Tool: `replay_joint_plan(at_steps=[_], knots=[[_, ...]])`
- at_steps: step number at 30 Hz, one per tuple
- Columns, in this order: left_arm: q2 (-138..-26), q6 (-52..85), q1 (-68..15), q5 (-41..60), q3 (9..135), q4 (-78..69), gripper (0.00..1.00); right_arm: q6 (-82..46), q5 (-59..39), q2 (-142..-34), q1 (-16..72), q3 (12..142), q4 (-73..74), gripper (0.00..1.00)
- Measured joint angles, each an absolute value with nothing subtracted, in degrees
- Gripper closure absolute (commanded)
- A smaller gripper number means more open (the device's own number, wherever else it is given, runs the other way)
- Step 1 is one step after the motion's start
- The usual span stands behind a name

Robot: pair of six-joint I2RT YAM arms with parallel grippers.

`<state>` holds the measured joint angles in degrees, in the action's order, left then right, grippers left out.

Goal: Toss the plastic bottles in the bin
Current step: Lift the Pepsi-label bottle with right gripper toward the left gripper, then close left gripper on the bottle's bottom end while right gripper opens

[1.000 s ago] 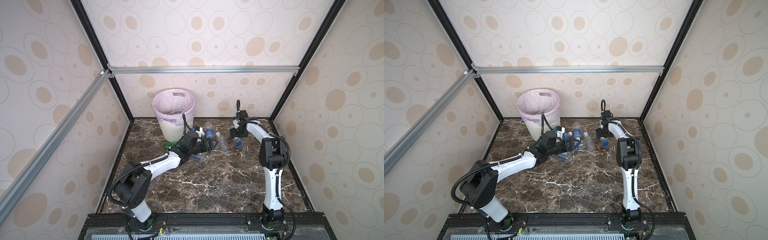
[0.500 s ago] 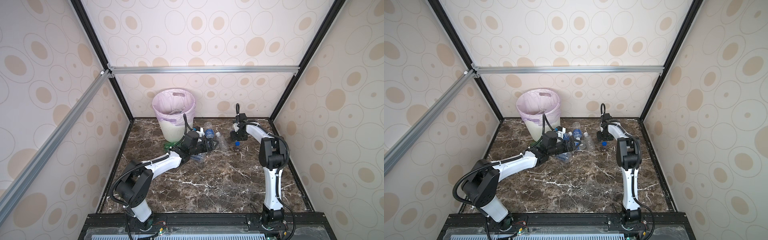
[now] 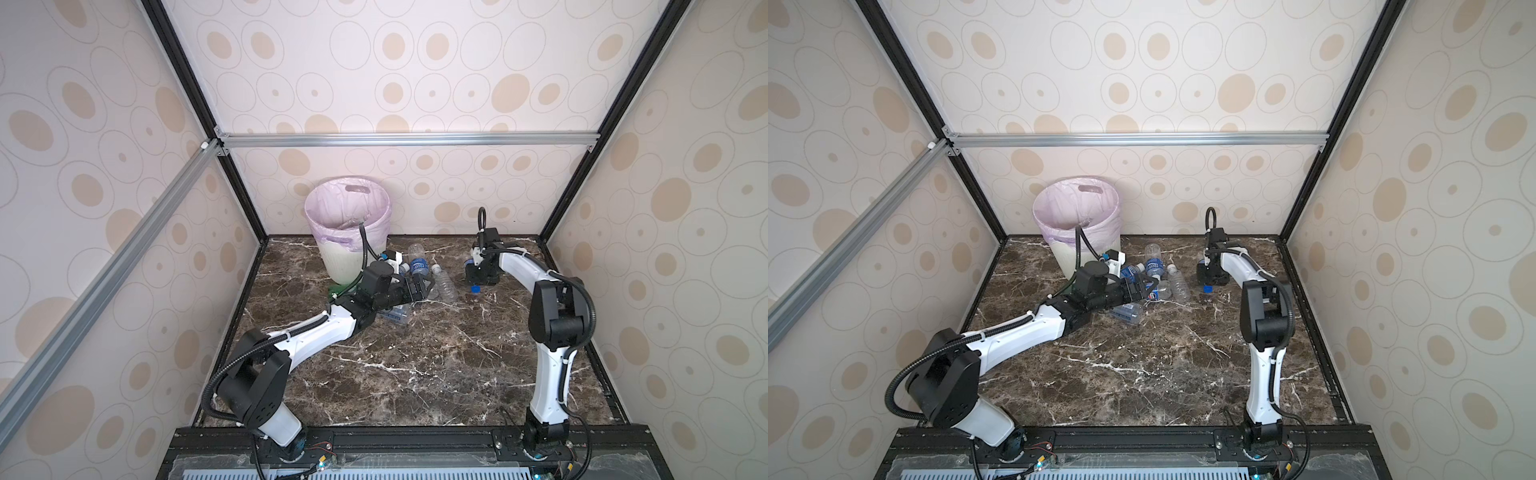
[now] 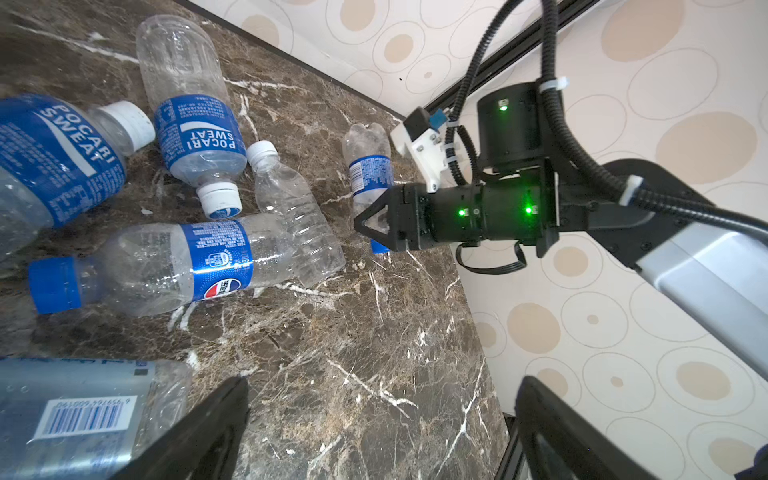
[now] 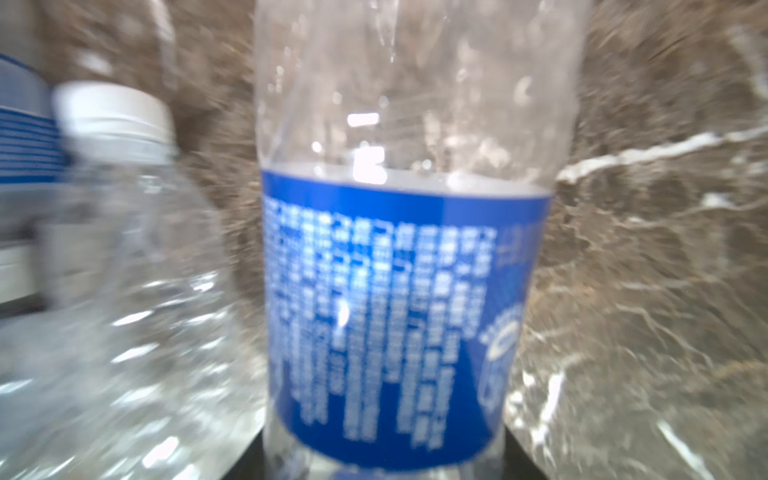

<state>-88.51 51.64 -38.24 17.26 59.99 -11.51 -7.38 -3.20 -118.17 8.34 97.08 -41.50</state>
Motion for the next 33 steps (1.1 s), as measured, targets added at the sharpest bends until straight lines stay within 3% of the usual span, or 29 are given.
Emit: replay_joint_plan(at_steps=[15,24,33], knots=[[-82.81,54.24,-36.27,17.37,58.74,-8.73,0.01,-11.46,-17.06,-90.43,20.32,79.02,-35.53,0.51],[-82.81,56.88,-34.11,20.71,58.74,-11.29,0.02,-12.93,-23.20,-82.43,26.00,71.96,-29.76,0.51],[-82.81,58.48,-34.09,23.07,58.74,-14.46,0.11,-14.76,-26.30,-80.36,29.78,66.72,-24.47,0.52]])
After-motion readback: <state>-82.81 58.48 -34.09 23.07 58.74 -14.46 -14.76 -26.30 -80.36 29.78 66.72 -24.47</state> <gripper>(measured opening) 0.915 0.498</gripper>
